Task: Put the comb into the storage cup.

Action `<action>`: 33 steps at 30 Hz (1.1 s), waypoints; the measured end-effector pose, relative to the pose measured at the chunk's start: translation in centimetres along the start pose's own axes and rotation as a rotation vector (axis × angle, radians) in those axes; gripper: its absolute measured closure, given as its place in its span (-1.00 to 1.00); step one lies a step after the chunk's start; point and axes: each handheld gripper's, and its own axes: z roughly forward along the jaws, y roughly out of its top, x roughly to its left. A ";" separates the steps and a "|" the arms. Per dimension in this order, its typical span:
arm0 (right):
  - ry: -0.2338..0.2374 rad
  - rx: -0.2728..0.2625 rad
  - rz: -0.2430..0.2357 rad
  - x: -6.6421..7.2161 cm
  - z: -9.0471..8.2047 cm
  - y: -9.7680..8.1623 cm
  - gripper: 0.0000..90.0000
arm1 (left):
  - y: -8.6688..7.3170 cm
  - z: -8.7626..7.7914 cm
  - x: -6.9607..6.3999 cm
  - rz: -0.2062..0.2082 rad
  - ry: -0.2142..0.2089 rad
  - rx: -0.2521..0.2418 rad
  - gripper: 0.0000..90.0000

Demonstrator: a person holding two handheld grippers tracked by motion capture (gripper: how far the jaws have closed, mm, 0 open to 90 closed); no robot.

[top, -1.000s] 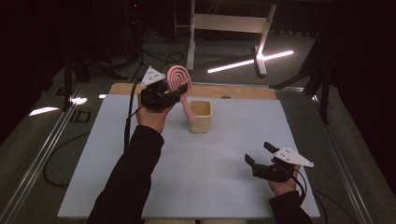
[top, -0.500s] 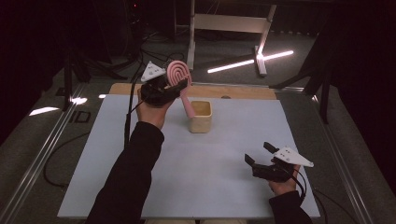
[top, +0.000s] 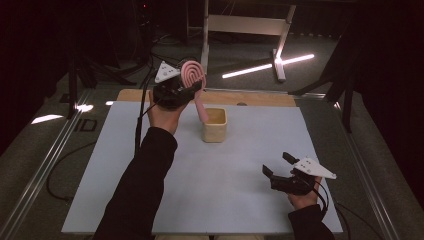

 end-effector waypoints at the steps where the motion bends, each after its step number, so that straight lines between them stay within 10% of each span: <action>1: 0.000 0.000 0.000 0.0 0.0 0.0 -0.80 | 0.0 0.1 0.0 -0.002 0.001 -0.002 0.41; 33: 0.000 0.001 -0.002 -0.1 0.0 0.0 -0.80 | 0.0 1.9 0.0 -0.008 0.030 -0.020 0.41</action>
